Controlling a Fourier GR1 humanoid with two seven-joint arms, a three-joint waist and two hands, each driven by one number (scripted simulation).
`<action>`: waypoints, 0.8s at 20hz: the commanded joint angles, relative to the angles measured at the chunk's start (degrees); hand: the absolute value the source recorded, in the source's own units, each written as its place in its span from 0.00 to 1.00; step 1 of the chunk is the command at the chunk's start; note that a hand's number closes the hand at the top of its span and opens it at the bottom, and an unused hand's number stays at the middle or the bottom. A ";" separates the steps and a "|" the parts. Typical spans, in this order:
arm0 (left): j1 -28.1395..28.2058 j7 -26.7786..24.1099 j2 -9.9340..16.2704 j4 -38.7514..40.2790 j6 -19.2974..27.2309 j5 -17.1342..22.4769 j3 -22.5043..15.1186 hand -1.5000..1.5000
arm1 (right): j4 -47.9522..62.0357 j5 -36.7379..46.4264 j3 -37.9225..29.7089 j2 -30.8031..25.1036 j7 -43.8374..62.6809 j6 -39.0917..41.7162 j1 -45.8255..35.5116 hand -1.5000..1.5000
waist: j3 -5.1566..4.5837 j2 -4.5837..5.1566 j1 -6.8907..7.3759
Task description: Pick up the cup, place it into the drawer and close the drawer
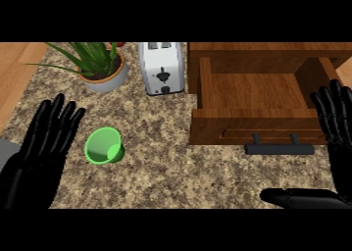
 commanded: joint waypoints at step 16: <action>4.81 -14.49 2.18 21.67 -5.23 0.02 10.19 0.00 | 4.43 1.39 -1.47 0.84 0.40 1.63 -4.00 0.00 | -0.02 0.03 0.08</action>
